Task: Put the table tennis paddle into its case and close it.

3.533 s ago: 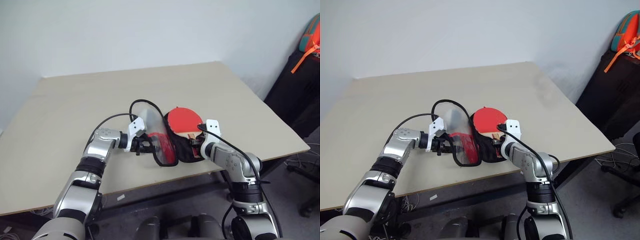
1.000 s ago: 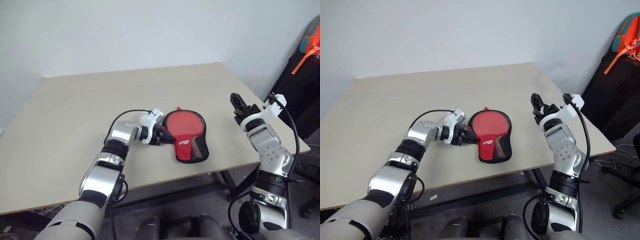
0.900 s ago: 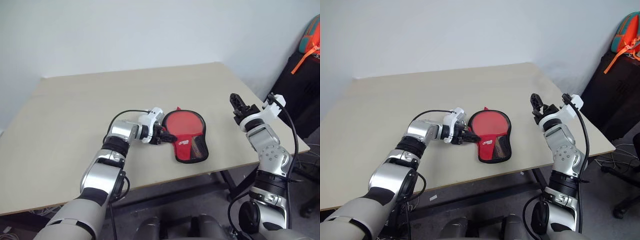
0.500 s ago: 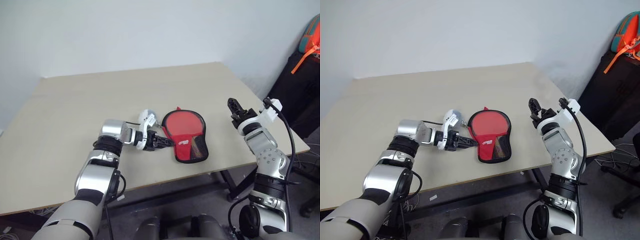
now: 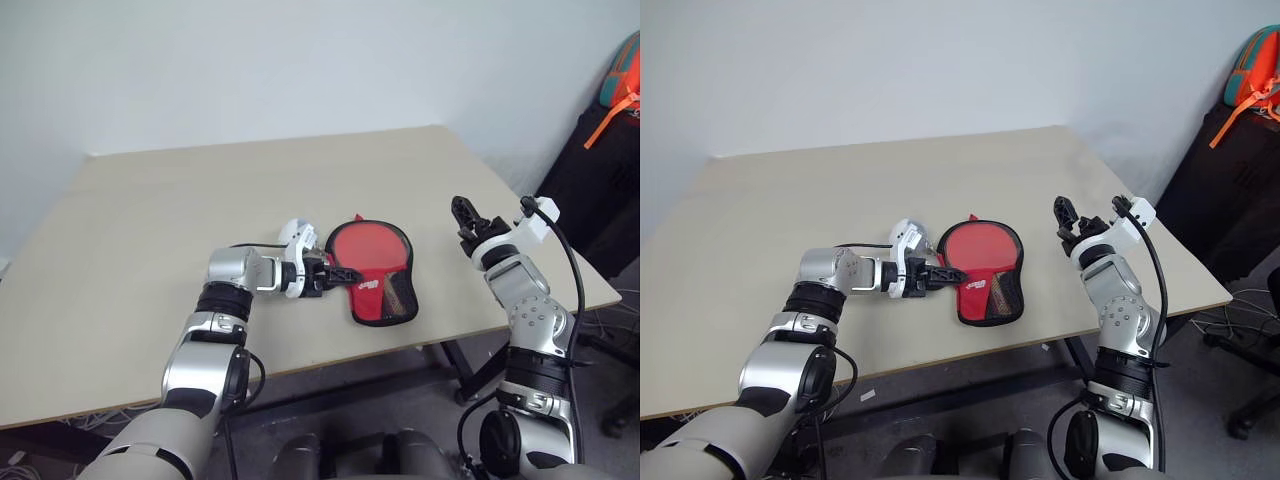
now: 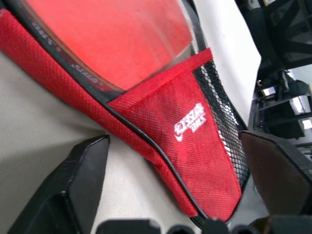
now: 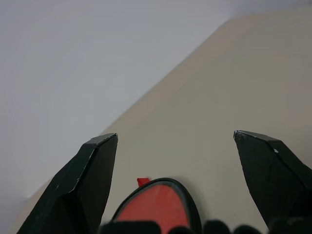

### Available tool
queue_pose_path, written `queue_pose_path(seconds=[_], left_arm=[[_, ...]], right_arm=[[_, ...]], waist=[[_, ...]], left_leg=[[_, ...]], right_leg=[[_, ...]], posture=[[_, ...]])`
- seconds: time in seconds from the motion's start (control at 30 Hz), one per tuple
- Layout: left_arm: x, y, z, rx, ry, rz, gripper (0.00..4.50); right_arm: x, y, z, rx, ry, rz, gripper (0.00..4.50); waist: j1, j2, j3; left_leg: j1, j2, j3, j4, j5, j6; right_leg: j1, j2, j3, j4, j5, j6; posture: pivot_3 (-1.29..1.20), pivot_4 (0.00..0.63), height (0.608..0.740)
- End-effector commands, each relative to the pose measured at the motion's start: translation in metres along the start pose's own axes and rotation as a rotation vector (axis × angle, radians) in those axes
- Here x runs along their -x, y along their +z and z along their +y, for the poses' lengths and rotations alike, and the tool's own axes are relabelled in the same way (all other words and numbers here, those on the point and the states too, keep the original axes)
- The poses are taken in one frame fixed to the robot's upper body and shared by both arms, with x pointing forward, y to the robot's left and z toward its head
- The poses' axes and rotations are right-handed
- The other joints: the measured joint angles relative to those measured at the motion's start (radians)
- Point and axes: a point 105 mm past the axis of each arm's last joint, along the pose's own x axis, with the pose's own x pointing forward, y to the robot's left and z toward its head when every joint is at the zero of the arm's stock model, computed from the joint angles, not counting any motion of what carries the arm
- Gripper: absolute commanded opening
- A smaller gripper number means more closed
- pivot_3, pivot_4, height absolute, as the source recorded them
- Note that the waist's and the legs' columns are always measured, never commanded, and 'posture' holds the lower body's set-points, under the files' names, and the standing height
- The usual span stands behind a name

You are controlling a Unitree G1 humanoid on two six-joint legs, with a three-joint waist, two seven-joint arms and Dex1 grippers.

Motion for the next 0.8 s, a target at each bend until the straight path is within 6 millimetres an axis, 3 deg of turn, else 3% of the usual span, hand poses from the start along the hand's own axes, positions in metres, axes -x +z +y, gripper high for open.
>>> queue_pose_path(seconds=[0.03, 0.17, 0.3, 0.53, 0.73, 0.8], left_arm=[[-0.009, 0.001, -0.009, 0.038, -0.020, -0.004, 4.45], [-0.016, 0.004, -0.024, 0.120, -0.097, -0.004, 4.45], [-0.022, -0.006, -0.040, 0.247, -0.172, 0.064, 4.45], [-0.030, -0.019, -0.040, 0.306, -0.167, 0.089, 4.45], [-0.031, -0.016, -0.028, 0.322, -0.104, 0.049, 4.45], [-0.030, -0.015, -0.027, 0.327, -0.099, 0.044, 3.84]], right_arm=[[-0.001, 0.012, 0.007, 0.025, 0.025, -0.046, 4.15], [-0.002, 0.011, 0.006, 0.021, 0.021, -0.044, 4.15], [-0.002, 0.008, 0.008, 0.017, 0.024, -0.041, 4.15], [0.000, 0.006, 0.002, 0.009, 0.007, -0.042, 4.15], [0.000, 0.007, -0.001, 0.006, -0.008, -0.042, 4.15], [0.001, 0.006, -0.002, 0.004, -0.009, -0.041, 4.15]], waist=[[0.000, 0.000, 0.000], [0.002, 0.000, 0.000], [0.000, 0.000, 0.000], [0.000, 0.000, 0.000], [0.001, 0.000, 0.000], [0.000, 0.000, 0.000]], left_leg=[[0.000, 0.000, 0.000, 0.000, 0.000, 0.000], [0.000, 0.000, 0.000, 0.000, 0.000, 0.000], [0.000, -0.001, 0.000, 0.000, 0.000, 0.000], [0.000, -0.001, 0.000, 0.000, 0.001, -0.001], [0.000, -0.001, -0.002, 0.001, 0.000, 0.000], [0.000, -0.001, -0.002, 0.001, 0.000, 0.001]], right_leg=[[0.000, 0.000, 0.000, 0.000, 0.000, 0.000], [0.000, 0.000, 0.000, 0.000, 0.000, 0.000], [0.000, 0.000, 0.000, -0.001, 0.000, 0.000], [0.001, 0.000, 0.000, -0.001, 0.000, 0.001], [0.002, 0.000, 0.000, -0.001, 0.000, 0.000], [0.002, 0.000, -0.001, -0.001, 0.000, 0.000]], posture=[[0.00, 0.000, 0.740], [0.00, 0.000, 0.740], [0.00, 0.000, 0.740], [0.00, 0.000, 0.740], [0.00, 0.000, 0.740], [0.00, 0.000, 0.740]])
